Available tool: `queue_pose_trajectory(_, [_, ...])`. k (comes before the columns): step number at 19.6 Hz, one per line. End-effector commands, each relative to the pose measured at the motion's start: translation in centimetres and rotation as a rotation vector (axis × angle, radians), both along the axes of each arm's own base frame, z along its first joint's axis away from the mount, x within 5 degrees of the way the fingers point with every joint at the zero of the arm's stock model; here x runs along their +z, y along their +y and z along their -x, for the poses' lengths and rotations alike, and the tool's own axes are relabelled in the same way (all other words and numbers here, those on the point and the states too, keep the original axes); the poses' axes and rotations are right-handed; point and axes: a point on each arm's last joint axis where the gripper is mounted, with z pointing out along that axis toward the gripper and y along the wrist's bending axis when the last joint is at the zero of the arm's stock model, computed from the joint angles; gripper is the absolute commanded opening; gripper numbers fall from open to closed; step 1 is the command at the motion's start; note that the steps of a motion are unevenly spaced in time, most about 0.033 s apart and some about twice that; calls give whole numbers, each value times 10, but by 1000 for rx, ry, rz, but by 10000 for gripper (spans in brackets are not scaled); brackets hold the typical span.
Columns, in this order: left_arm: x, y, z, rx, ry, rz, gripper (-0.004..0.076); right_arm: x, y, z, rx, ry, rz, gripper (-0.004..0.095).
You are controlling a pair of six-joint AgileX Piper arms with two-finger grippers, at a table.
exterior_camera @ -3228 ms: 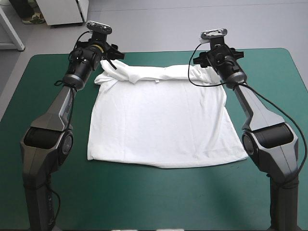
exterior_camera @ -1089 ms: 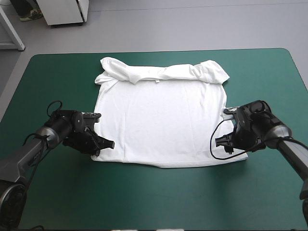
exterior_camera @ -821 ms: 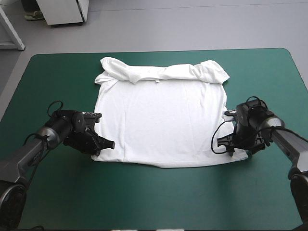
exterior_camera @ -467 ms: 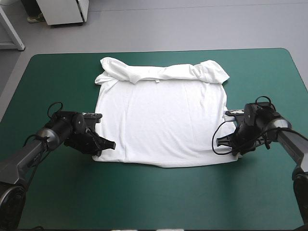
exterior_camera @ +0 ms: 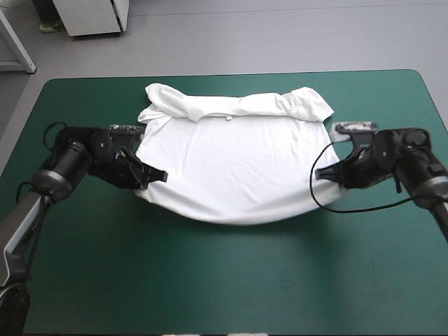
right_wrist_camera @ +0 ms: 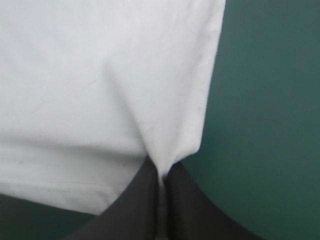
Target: Fold the cloth
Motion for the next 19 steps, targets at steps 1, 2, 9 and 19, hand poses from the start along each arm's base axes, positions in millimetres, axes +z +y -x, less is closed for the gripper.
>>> queue_pose_trajectory(1, [71, 0, 7, -24, -168, 36, -9, 87, -3, 20, -11, -243, -46, -19])
queue_pose_trajectory(2, [110, 1, 10, -46, -263, 44, -9, 130, -5, 32, -14, -355, -58, -19])
queue_pose_trajectory(9, [287, 24, 83, -42, -914, 73, -9, 295, -23, 126, -63, -942, -151, -19])
queue_pose_trajectory(19, [371, 57, 179, 59, -1499, 48, -9, 372, -40, 227, -75, -1507, -229, -18])
